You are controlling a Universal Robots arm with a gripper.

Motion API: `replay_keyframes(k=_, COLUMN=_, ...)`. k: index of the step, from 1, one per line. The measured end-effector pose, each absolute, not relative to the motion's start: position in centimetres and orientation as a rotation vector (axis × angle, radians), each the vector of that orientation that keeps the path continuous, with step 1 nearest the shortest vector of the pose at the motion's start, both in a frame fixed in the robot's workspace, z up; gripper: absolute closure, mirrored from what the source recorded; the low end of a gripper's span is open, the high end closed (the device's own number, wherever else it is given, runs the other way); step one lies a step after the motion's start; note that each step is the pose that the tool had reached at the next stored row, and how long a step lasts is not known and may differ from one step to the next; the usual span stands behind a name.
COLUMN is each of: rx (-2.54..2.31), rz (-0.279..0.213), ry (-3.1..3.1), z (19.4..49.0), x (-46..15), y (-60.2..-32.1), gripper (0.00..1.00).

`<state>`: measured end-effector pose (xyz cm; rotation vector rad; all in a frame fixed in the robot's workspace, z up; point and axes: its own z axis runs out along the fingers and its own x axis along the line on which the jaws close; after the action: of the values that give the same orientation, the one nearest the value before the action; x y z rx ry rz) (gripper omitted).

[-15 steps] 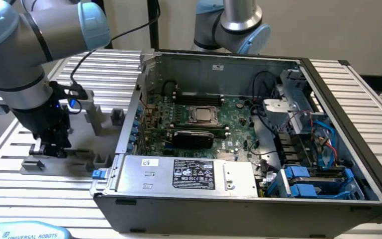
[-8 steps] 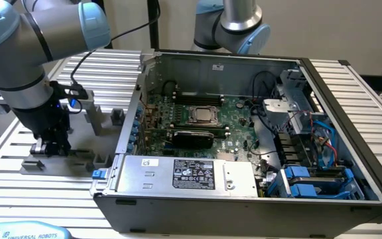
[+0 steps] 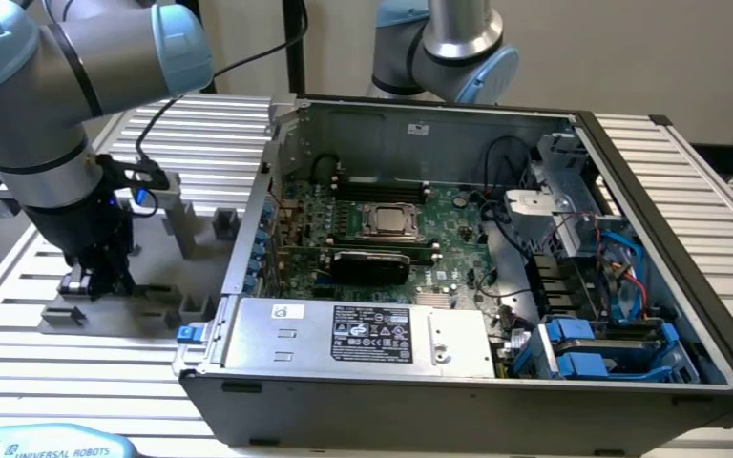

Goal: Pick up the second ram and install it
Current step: 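Pick up the second ram and move it above second insertion slot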

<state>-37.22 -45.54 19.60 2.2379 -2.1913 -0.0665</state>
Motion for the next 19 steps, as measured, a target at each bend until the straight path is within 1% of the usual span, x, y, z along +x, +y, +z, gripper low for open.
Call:
replay_keyframes(k=1, rx=2.237, rz=-0.067, ry=-2.191, z=19.6, x=-37.22, y=-45.53, gripper=0.82)
replay_keyframes(k=2, rx=2.237, rz=-0.067, ry=-2.191, z=19.61, x=-37.22, y=-45.53, gripper=0.87)
replay_keyframes(k=15, rx=2.223, rz=-0.066, ry=-2.204, z=19.61, x=-37.22, y=-45.54, gripper=0.87)
replay_keyframes(k=19, rx=2.223, rz=-0.066, ry=-2.204, z=20.04, x=-37.21, y=-45.53, gripper=0.87)
